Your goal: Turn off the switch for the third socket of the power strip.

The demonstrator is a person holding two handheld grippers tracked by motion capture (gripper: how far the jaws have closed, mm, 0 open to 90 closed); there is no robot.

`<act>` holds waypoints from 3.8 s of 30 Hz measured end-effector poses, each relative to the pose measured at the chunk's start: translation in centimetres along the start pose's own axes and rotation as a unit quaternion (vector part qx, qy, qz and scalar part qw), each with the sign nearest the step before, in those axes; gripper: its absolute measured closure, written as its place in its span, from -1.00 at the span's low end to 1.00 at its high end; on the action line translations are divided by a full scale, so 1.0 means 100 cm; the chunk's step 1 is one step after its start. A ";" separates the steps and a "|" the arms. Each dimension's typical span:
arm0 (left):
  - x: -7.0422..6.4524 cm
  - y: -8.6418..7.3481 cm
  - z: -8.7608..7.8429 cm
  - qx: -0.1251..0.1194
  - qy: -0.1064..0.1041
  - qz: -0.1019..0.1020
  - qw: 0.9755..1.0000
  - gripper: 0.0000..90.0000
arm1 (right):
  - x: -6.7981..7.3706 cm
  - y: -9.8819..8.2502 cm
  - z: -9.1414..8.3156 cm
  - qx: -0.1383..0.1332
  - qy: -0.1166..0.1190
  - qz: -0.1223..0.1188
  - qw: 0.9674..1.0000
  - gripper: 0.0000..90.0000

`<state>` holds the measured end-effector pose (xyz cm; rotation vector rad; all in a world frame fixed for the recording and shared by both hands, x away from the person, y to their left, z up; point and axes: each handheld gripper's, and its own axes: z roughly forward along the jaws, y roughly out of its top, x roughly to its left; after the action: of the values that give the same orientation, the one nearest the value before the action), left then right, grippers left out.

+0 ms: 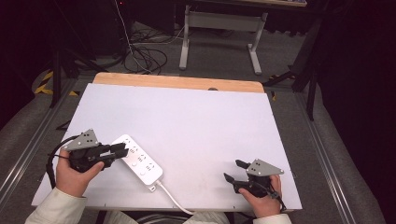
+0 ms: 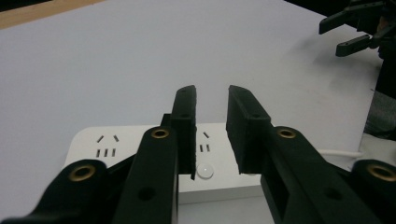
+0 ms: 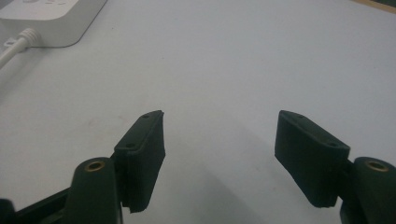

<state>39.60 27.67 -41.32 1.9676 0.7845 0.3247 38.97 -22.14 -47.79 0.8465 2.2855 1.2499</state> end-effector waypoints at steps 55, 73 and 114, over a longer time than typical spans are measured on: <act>0.028 -0.006 0.050 0.182 0.030 -0.026 0.983 1.00 | 0.002 0.000 0.002 0.005 0.009 -0.010 1.000 -0.26; 0.028 -0.009 0.052 0.187 0.036 -0.029 0.981 1.00 | 0.002 0.000 0.001 0.005 0.008 -0.009 1.000 -0.25; 0.022 -0.010 0.053 0.187 0.053 -0.024 0.981 1.00 | 0.003 0.000 0.000 0.005 0.012 -0.013 1.000 -0.26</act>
<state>43.64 25.78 -45.09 2.2902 1.0191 0.2688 38.75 -21.91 -47.79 0.8067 2.3152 1.2451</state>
